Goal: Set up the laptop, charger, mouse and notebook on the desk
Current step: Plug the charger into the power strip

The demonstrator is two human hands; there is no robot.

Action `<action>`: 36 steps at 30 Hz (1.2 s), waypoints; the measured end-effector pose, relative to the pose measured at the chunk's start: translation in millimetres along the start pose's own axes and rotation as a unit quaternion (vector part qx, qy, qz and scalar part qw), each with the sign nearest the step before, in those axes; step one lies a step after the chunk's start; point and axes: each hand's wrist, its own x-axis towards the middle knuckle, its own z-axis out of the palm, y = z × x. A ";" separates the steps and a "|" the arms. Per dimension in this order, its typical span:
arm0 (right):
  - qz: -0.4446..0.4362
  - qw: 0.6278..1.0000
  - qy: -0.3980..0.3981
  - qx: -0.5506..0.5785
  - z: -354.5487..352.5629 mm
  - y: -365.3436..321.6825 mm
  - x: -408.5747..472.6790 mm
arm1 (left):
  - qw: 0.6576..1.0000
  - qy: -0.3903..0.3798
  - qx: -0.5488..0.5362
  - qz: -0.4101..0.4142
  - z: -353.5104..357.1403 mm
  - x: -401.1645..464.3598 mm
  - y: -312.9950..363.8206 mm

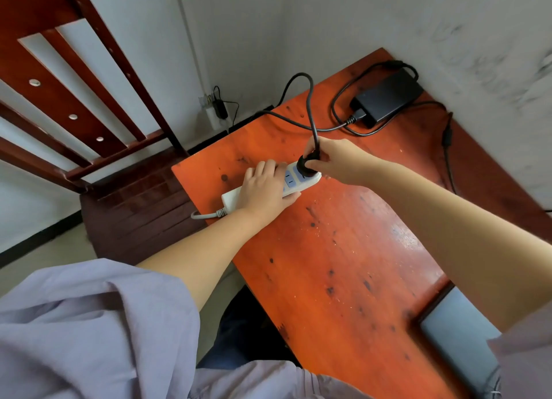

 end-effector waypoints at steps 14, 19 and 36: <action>-0.023 0.999 0.032 -0.006 13.7 6.6 -3.1 | 1.000 -0.004 0.004 0.006 -2.5 -0.4 1.3; -0.020 0.999 0.016 -0.019 5.4 2.0 2.5 | 1.000 -0.004 0.006 0.006 -2.6 -0.1 1.6; -0.007 0.996 -0.021 -0.083 2.7 -6.3 6.4 | 1.000 -0.001 0.017 0.001 -1.6 0.5 3.1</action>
